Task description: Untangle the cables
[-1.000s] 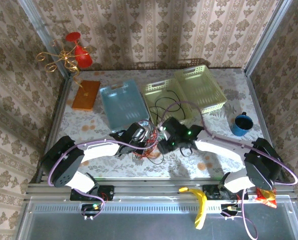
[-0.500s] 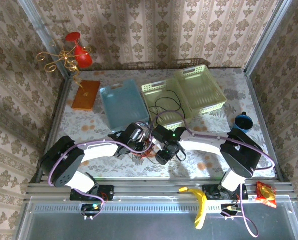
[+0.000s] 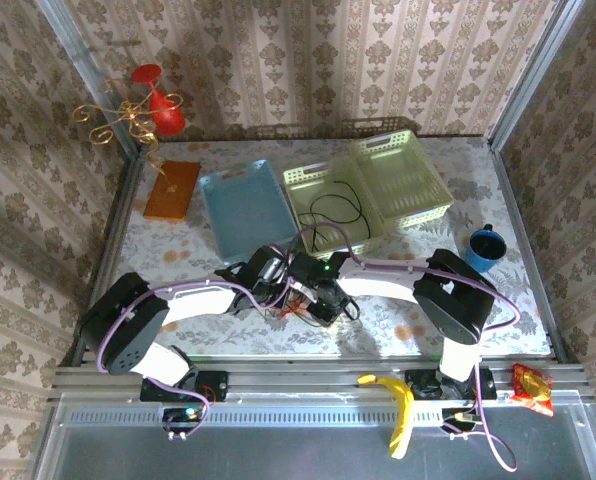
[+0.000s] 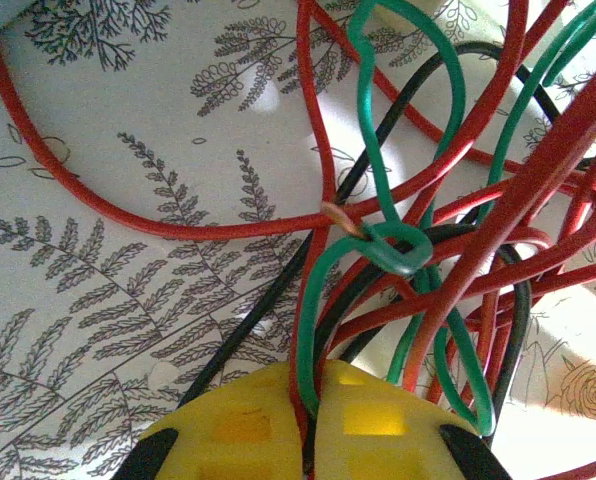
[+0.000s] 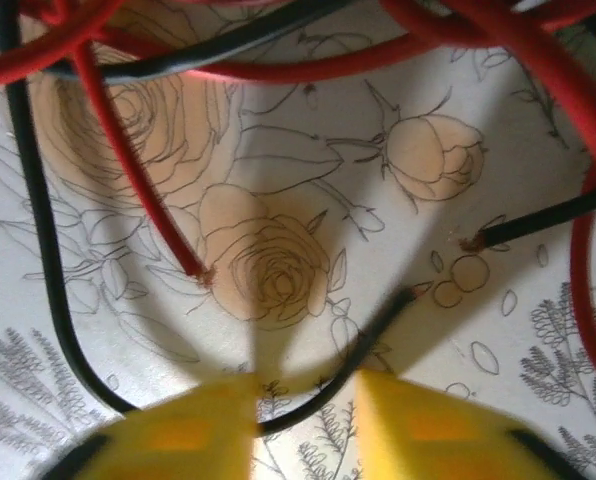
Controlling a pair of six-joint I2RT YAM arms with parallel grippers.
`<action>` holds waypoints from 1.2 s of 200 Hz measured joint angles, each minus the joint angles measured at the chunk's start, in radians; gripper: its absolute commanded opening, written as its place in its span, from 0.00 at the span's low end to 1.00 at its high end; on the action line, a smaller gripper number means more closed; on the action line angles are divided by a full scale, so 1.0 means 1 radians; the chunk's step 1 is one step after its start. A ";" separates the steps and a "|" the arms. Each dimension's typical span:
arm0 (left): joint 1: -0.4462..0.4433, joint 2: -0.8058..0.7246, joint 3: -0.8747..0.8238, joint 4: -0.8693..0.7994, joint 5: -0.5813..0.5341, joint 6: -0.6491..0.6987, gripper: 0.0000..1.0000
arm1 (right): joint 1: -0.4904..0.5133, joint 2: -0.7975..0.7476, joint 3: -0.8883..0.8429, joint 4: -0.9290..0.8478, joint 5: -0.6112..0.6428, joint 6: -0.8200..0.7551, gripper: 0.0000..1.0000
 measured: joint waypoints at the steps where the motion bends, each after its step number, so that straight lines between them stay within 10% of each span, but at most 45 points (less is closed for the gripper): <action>1: 0.000 0.000 0.000 0.000 0.000 0.000 0.00 | 0.000 0.000 0.000 0.000 0.002 -0.001 0.05; 25: 0.000 -0.001 -0.001 0.001 0.000 0.000 0.00 | 0.004 -0.006 -0.005 -0.001 0.053 0.037 0.00; 60: -0.002 -0.001 -0.005 0.005 0.005 0.003 0.38 | -0.042 -0.095 -0.078 0.025 0.115 0.106 0.00; 93: -0.012 -0.001 -0.007 0.023 0.026 0.007 0.50 | -0.163 -0.282 -0.120 0.033 0.219 0.206 0.00; 173: -0.013 0.007 -0.007 0.041 0.034 0.008 0.49 | -0.439 -0.616 -0.217 0.043 0.451 0.391 0.00; 240: -0.007 0.025 -0.005 0.054 0.035 0.014 0.05 | -0.711 -0.824 -0.277 0.008 0.527 0.494 0.00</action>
